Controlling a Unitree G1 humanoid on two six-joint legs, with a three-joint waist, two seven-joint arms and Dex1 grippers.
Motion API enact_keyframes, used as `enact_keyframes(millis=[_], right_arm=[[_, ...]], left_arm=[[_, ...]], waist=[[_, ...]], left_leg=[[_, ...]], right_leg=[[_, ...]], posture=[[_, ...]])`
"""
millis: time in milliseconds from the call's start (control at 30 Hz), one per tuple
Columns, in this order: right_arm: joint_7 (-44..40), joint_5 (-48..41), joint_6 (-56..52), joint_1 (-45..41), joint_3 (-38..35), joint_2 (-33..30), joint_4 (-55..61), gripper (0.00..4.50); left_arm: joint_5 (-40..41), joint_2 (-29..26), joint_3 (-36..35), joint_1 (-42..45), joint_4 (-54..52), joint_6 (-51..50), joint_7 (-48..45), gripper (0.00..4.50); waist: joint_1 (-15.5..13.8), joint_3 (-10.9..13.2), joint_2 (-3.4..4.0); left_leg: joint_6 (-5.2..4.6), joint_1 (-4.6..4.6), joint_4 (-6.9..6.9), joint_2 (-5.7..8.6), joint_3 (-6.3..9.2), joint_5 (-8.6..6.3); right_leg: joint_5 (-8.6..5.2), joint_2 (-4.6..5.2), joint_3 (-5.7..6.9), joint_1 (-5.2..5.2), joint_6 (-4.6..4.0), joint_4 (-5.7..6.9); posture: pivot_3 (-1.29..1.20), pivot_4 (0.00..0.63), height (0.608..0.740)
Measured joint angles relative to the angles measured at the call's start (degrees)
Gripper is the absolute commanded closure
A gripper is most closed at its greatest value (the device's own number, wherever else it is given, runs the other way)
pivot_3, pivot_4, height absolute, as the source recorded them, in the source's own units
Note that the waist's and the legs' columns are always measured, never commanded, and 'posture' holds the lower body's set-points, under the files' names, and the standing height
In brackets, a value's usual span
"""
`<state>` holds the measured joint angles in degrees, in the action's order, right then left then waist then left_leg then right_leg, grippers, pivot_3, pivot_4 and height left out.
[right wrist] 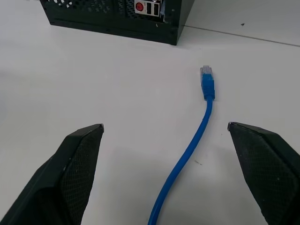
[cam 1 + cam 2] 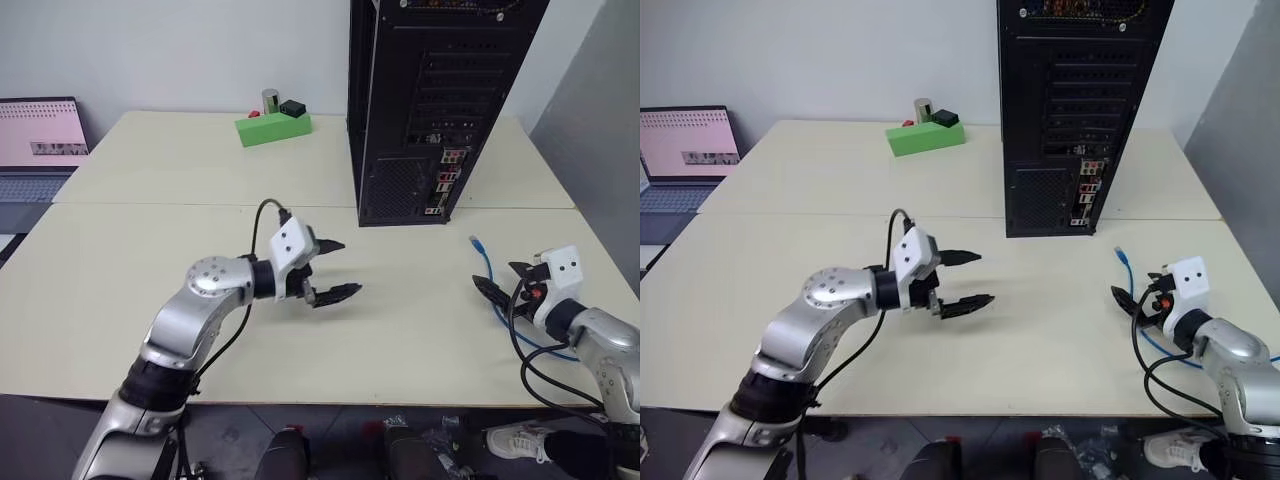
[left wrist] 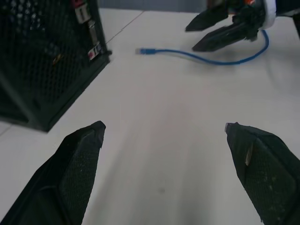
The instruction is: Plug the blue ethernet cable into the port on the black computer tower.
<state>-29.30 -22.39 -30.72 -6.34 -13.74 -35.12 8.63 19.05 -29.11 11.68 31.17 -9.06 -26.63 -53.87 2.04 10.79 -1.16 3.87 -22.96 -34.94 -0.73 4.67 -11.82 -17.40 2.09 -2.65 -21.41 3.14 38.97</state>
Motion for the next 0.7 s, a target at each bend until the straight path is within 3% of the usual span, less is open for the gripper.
enact_keyframes(millis=[233, 467, 567, 700], right_arm=[[2.1, 5.1, 4.0, -11.4, 3.8, 3.7, -13.2, 0.00], [4.0, 9.9, 9.8, -20.4, 5.4, 5.1, -29.5, 0.00], [4.4, 11.1, 11.4, -22.2, 5.8, 5.3, -34.2, 0.46], [4.2, 11.2, 11.8, -22.8, 5.8, 5.3, -35.4, 1.46]], left_arm=[[-0.7, 4.6, 2.7, 5.2, 6.5, 3.7, -3.5, 0.13], [-1.3, 5.7, 2.7, 5.6, 7.6, 5.5, -4.6, 0.13], [-1.5, 5.8, 2.7, 5.6, 7.6, 5.9, -4.9, 0.00], [-2.0, 5.8, 2.7, 5.6, 7.6, 6.2, -5.3, 0.00]], waist=[[0.3, 0.0, 0.00], [0.2, 0.0, 0.00], [0.1, 0.0, 0.00], [0.1, 0.0, 0.00]], left_leg=[[0.00, 0.00, -0.02, -0.01, 0.00, 0.00], [0.01, -0.02, -0.03, 0.02, -0.01, 0.01], [0.01, -0.02, -0.03, 0.01, 0.01, 0.01], [0.01, -0.02, -0.03, 0.01, 0.01, 0.01]], right_leg=[[0.00, -0.02, 0.00, 0.00, 0.00, 0.01], [0.01, 0.01, -0.02, -0.01, -0.01, 0.01], [0.01, 0.01, 0.00, -0.01, -0.01, 0.02], [0.01, 0.01, 0.00, 0.00, -0.01, 0.02]], posture=[[0.00, 0.150, 0.740], [0.00, 0.150, 0.740], [0.00, 0.150, 0.740], [0.00, 0.150, 0.740]])
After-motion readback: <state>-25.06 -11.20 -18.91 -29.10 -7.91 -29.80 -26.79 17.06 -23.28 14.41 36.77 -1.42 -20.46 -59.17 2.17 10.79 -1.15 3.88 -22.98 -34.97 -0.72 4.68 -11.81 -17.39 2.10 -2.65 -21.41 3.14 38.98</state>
